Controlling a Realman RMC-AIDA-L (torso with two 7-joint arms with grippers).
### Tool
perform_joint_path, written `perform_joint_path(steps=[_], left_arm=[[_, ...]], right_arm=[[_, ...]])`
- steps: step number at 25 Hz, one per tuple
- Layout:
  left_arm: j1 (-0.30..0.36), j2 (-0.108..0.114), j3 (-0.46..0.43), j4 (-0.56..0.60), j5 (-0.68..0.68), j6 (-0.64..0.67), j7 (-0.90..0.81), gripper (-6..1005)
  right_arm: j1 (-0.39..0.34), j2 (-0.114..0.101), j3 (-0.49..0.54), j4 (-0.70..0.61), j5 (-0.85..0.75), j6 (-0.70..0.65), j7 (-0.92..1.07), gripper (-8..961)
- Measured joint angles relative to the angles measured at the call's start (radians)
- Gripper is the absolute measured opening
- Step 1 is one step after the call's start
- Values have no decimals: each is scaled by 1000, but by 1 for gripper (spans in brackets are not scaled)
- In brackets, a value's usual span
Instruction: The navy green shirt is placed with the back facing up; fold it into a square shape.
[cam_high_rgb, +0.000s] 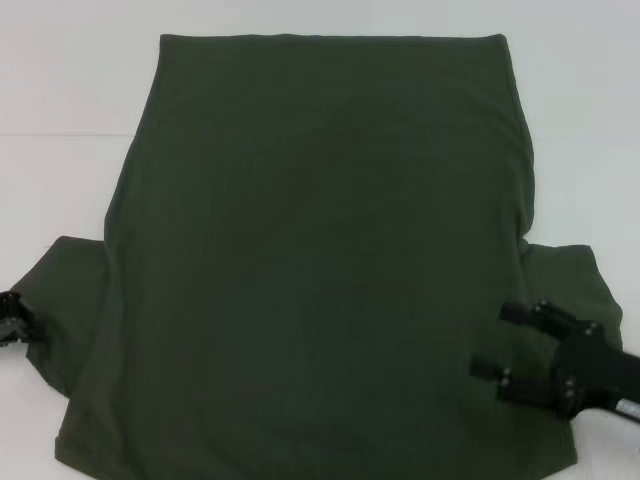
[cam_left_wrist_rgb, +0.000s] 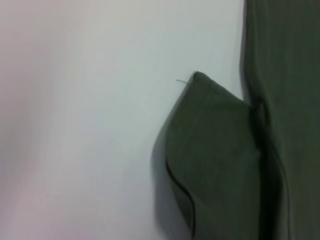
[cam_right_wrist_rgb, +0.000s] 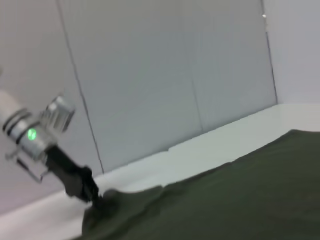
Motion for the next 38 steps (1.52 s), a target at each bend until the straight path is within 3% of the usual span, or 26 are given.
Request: perform_joint_path(steps=[4,7,9,15,18,29,34,38], left_arm=[[9,0,-11,1,-43,7,27,3],[16,0,-13,2,-77,15,55,3],[19,0,-13,3,-91,21,72,3],[29,0,-15,3,-110,31,99,3],[31,0,-16,3,-112,30,105,3],[30,0,-16,3,-112,31,106,4],[36,0,-32,4,-111,31,108,4],[42,0,-49,4,-111,32,109,4]], right_arm=[[-6,-2,0,-141,4,-58,291,944],[-10,-17,-1,-283,-7,-71,631,944],[-17,-41,-3,-354,-14,-91,819,944],[-41,-137,-1,-478,-40,-180,1230,944],[-38,-165,1,-508,-125,-173,1349,944],[21,-206,1,-542,-364,-146,1491,944],[35,-195,2,-560,-343,-150,1460,944],[35,-183,-3,-514,-273,-174,1324,944]])
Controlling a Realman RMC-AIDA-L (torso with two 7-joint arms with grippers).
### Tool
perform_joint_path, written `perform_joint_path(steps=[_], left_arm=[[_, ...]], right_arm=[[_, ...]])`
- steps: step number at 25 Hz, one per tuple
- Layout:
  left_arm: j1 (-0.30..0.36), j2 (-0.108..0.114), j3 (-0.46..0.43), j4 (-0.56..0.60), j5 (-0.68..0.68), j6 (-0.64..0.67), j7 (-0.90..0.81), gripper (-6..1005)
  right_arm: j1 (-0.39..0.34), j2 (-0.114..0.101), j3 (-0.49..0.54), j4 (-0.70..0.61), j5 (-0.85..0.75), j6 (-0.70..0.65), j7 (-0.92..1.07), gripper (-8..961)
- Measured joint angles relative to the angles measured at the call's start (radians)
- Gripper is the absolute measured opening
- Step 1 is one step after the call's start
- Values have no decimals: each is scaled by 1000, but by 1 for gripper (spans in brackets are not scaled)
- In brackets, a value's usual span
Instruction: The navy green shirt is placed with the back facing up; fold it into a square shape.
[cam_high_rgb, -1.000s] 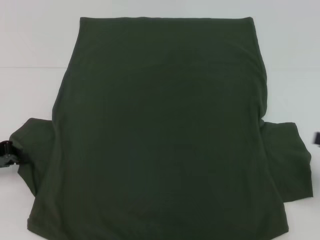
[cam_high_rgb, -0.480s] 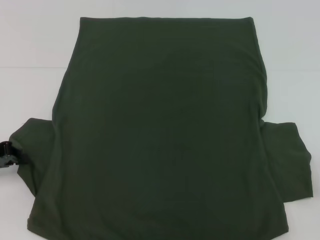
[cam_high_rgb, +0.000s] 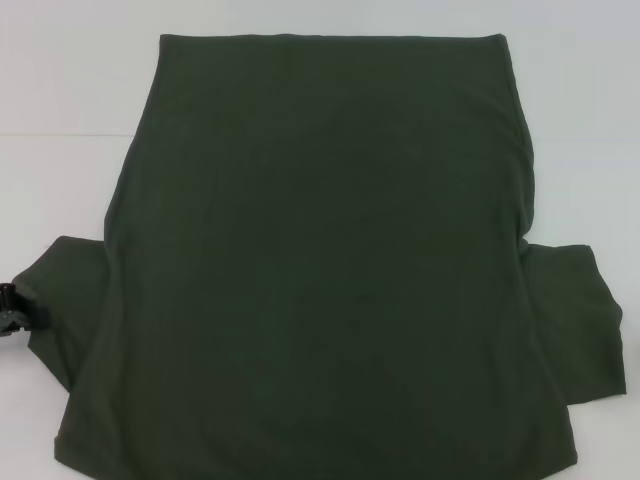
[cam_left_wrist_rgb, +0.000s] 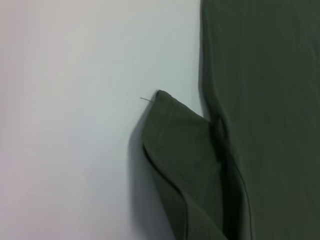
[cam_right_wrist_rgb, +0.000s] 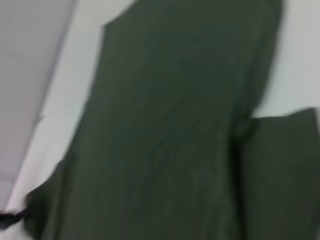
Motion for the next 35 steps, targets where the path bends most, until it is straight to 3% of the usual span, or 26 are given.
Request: perform_joint_path(steps=[4,10,13,23,35], left_arm=[[2,1,-18,0,0,10,0,4],[2,2,-28,-1,0,15,-7,4],[2,3,-30,-1,0,20,-9,4],[2,15,-32,4,2,26,-10,4],[9,51,-39,84,30,30,-21,4]], right_arm=[[0,30,-1,51,51,-58,-295,944],[-26,138,7,75,101,-109,-790,944],[-32,174,-1,81,99,-77,-911,944],[-30,182,-10,229,95,2,-1175,940],[-24,181,-11,283,99,41,-1208,941]])
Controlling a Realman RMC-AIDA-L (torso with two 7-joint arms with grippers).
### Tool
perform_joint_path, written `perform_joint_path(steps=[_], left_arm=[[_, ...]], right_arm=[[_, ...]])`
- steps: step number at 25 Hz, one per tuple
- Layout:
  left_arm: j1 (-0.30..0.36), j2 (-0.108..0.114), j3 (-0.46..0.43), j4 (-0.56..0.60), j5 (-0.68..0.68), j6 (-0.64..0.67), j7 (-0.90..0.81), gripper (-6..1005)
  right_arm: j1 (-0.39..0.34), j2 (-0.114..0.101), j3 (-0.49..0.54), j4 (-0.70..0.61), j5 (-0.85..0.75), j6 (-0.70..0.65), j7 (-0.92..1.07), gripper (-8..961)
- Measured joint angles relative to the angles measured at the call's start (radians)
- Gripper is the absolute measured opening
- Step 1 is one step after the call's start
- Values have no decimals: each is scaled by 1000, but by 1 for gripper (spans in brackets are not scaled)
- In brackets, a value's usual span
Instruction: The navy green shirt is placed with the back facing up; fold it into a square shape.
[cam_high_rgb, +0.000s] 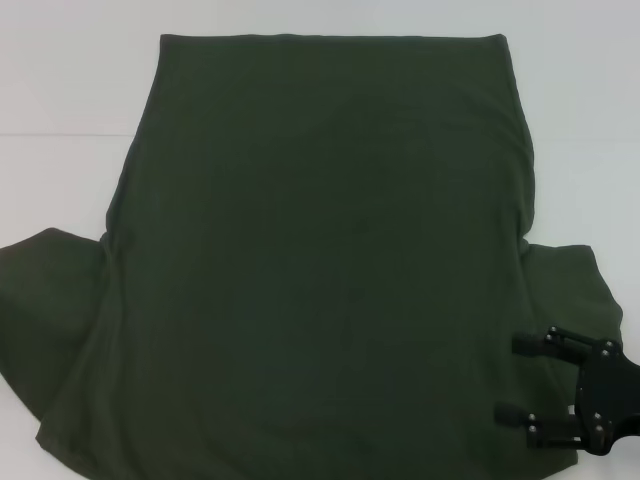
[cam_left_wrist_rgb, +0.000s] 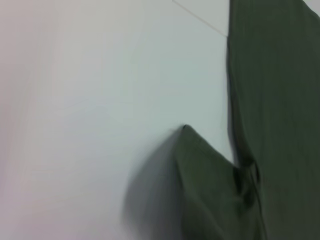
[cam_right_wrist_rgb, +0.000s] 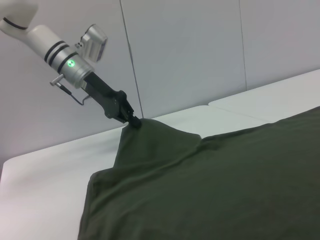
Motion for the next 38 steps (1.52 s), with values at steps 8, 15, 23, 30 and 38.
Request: perform_joint_path(steps=[8,15,23,30,38], left_arm=[[-20,5,8,44,3,40,-1,3],[-14,7,4,94,1,56,-18,3],[-27,-43,15,163,-9,104,-17,4],[-76,-75,22,176,-10,137,-14,4],[-118,-150,49,167,-47,172,61,7]], right_arm=[[5,1,0,18,-3,3,-2,940],[5,2,0,27,-3,-3,-2,941],[5,3,0,30,-4,-4,-3,940],[4,4,0,31,-4,-5,-3,941],[7,3,0,42,-3,-6,-3,941]])
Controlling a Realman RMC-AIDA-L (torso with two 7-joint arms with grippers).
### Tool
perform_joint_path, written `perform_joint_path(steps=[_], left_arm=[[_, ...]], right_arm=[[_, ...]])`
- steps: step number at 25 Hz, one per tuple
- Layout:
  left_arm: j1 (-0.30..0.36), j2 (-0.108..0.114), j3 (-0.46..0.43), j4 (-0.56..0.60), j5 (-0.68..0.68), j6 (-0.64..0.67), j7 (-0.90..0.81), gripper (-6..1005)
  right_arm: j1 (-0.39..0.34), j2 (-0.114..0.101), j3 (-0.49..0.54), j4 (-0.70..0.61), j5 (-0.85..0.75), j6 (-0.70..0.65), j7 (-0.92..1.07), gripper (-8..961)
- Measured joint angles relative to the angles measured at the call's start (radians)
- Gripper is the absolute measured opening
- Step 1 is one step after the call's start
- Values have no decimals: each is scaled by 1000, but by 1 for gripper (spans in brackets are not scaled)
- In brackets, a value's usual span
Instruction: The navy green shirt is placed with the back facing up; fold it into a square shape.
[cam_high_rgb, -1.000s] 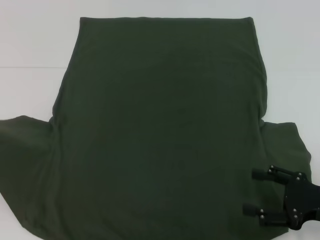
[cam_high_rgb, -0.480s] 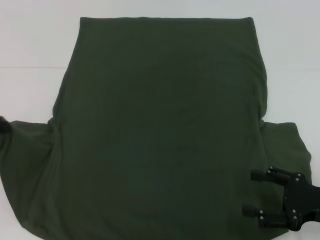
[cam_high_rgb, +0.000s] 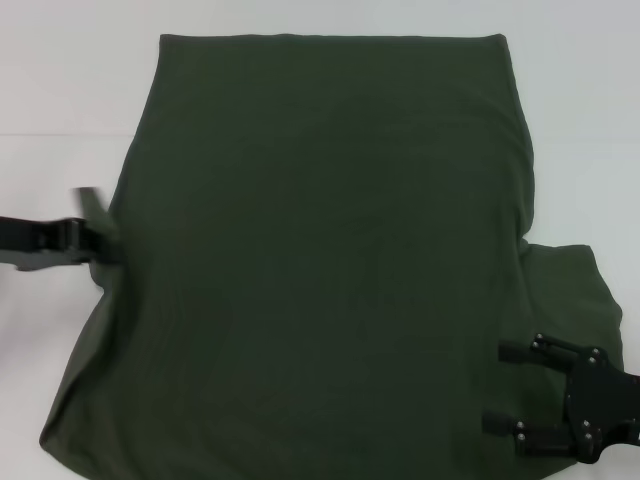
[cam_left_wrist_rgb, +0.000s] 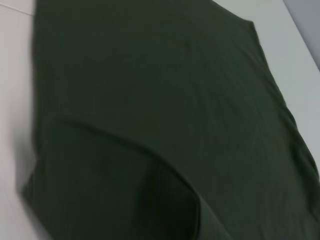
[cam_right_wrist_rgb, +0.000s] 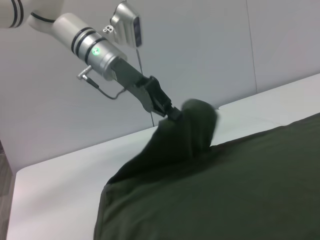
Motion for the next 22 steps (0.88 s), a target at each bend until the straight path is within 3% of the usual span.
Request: perform_joint_path(steps=[6,11,14,19,22], left_arm=[[0,-58,18,-4,-10,-29,13,12],[2,-81,20,-55,-20,-78,14,13],[3,-75,18,-122,-41,-117,14,13],[11,-35,12,-231,-111,-137,26,14],[29,-29,10,-239,-141,-139,43,124]], right_arm=[[1,-1,0,0,3,-1,0,941],[6,-1,0,0,4,0,0,940],[8,-1,0,0,4,2,0,940],[11,-1,0,0,4,5,0,940],[11,-1,0,0,4,5,0,940]])
